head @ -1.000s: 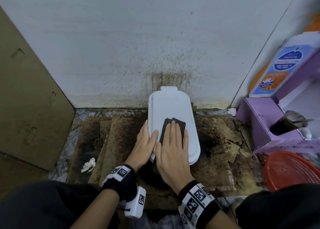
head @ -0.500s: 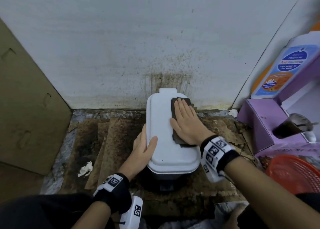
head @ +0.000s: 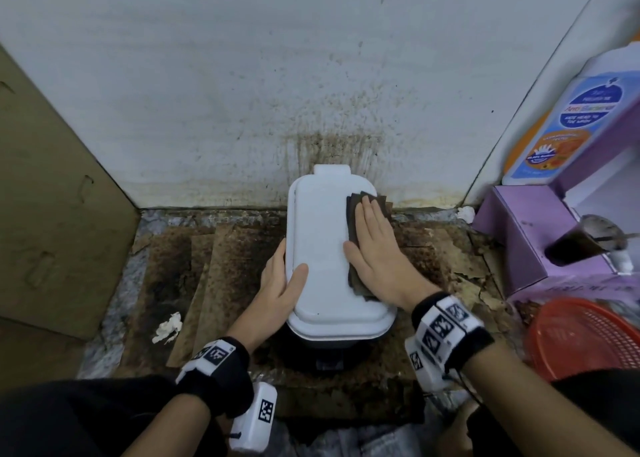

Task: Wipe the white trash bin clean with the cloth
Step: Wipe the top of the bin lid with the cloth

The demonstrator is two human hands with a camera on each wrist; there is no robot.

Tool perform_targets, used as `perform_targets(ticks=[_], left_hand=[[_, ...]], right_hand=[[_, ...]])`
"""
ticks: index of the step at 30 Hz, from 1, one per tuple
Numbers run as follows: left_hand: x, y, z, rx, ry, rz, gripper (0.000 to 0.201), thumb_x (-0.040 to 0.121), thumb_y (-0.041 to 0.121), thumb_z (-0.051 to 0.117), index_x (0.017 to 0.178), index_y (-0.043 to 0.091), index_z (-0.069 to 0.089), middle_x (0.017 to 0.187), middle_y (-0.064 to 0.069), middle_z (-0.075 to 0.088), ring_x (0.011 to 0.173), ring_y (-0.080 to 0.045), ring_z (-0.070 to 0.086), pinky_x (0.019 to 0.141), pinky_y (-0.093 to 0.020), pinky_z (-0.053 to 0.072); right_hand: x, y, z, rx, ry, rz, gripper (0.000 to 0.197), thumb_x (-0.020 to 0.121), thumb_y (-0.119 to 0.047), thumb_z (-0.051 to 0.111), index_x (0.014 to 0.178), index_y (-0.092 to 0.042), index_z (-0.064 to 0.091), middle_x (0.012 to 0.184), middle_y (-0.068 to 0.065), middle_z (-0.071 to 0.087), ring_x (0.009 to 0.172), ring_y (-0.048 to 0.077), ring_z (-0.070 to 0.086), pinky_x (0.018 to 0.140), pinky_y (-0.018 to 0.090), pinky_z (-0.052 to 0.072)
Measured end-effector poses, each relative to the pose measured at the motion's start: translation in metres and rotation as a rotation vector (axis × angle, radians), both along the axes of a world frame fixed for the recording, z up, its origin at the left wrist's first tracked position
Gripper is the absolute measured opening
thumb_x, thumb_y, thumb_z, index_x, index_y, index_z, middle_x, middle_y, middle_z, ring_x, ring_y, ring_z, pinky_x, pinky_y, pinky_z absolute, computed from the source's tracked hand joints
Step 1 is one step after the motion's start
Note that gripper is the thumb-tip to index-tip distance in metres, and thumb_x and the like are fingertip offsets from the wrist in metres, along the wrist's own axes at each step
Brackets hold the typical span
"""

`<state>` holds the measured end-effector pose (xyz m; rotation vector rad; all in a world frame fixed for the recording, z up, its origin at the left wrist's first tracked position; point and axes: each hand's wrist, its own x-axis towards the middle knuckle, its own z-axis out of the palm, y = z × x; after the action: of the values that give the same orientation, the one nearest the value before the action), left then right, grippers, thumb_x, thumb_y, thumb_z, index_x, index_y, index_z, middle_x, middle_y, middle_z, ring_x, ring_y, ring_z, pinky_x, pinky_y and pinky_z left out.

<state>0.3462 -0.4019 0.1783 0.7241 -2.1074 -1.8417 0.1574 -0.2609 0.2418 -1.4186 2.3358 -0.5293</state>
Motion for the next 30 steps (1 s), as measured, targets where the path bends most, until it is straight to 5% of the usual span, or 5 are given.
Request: perform_targets(ticks=[14,17,24,27,30], left_hand=[[-0.002,0.005,0.012,-0.082,-0.032,0.005,0.062,0.101,0.075,0.029,0.159,0.056,0.017,0.166,0.026,0.022,0.157,-0.002,0.014,0.131,-0.049,0.014],[-0.006,-0.003,0.006,-0.028,0.013,0.009,0.055,0.103,0.074,0.026,0.155,0.057,0.030,0.163,0.023,0.034,0.156,-0.005,0.024,0.130,-0.049,0.019],[0.006,-0.004,0.006,0.086,-0.079,0.021,0.078,0.096,0.079,0.018,0.165,0.043,0.014,0.173,0.019,0.005,0.159,-0.003,0.007,0.133,-0.044,0.010],[0.004,-0.008,0.019,0.126,-0.064,0.032,0.056,0.104,0.072,0.017,0.152,0.051,0.037,0.166,0.020,0.030,0.152,0.003,0.027,0.130,-0.037,0.021],[0.000,-0.006,0.040,-0.057,-0.119,0.098,0.051,0.111,0.053,0.014,0.134,0.038,0.057,0.142,0.016,0.053,0.136,0.002,0.045,0.122,-0.026,0.027]], right_hand=[[0.073,0.024,-0.010,0.017,0.414,0.017,0.064,0.108,-0.037,0.013,0.161,-0.001,0.006,0.171,0.015,0.001,0.159,0.023,-0.002,0.128,0.043,0.005],[0.089,0.006,-0.006,-0.004,0.370,0.038,0.067,0.106,-0.037,0.012,0.161,0.001,0.006,0.170,0.018,0.001,0.159,0.026,-0.001,0.129,0.043,0.003],[0.114,-0.027,-0.001,-0.018,0.338,0.031,0.074,0.098,-0.037,0.010,0.160,0.003,0.010,0.169,0.021,0.005,0.159,0.030,0.002,0.129,0.044,0.006],[0.107,-0.024,0.005,-0.076,0.153,0.049,0.066,0.105,-0.036,0.016,0.162,-0.005,0.002,0.171,0.011,-0.004,0.158,0.018,-0.008,0.128,0.039,-0.002],[0.093,-0.010,0.013,-0.320,-0.094,-0.080,0.056,0.107,-0.030,0.036,0.161,-0.018,0.024,0.166,-0.002,0.028,0.149,0.008,0.019,0.123,0.028,0.010]])
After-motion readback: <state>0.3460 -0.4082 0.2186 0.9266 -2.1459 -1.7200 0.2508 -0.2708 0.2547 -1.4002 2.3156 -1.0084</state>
